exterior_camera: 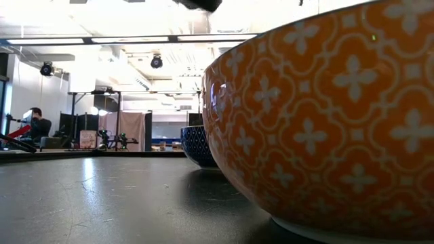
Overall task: Place and stack bowls onto a shelf
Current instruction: Stack the light blue patterned bowl on top of the blue patterned bowl on the shelf
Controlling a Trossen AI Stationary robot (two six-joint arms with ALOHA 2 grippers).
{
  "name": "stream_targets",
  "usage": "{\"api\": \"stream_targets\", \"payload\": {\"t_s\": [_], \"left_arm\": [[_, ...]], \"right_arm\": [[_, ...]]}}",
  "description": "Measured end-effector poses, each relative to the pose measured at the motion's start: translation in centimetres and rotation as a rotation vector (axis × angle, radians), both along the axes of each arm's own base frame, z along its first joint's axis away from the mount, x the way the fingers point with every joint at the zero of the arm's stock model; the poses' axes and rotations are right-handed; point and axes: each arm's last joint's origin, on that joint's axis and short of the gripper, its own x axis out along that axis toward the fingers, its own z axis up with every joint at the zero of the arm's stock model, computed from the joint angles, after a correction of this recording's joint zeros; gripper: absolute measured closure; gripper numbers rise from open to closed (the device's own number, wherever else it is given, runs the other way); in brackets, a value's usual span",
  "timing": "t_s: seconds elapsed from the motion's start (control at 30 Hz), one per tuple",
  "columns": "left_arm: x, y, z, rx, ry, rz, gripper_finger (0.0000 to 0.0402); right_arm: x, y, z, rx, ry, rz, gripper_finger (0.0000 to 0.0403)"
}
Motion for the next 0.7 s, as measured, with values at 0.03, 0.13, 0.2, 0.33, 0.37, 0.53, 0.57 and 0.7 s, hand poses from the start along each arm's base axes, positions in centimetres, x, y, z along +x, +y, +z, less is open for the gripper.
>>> {"api": "stream_targets", "payload": {"t_s": [0.03,0.13,0.2,0.33,0.37,0.53,0.57,0.7], "left_arm": [[0.0,-0.1,-0.2,-0.003,-0.019,-0.013,0.0150],[0.3,-0.2,-0.6,-0.016,-0.062,-0.028,0.0150],[0.4,-0.3,-0.7,-0.019,-0.084,-0.038,0.0150],[0.5,-0.4,-0.8,-0.031,-0.102,-0.048,0.0150],[0.5,-0.5,-0.8,-0.051,-0.112,-0.060,0.0150],[0.5,-1.1,-2.2,-0.088,-0.117,-0.085,0.0150],[0.6,-1.1,-2.6,-0.084,-0.105,-0.084,0.0150],[1.0,-1.3,-4.0,-0.077,-0.092,-0.079,0.0150]], "right_arm": [[-0.2,0.4,-0.1,-0.006,-0.001,-0.008,0.0285],[-0.5,1.2,-0.4,-0.015,-0.006,-0.033,0.0285],[-0.7,1.6,-0.7,-0.015,-0.004,-0.053,0.0284],[-0.8,1.9,-1.3,-0.014,0.010,-0.069,0.0286],[-0.9,1.9,-1.5,-0.016,0.017,-0.073,0.0287],[-0.9,1.9,-2.7,-0.026,0.051,-0.089,0.0289],[-1.0,1.9,-2.8,-0.028,0.055,-0.091,0.0289],[-1.0,1.9,-3.4,-0.032,0.071,-0.098,0.0287]]}}
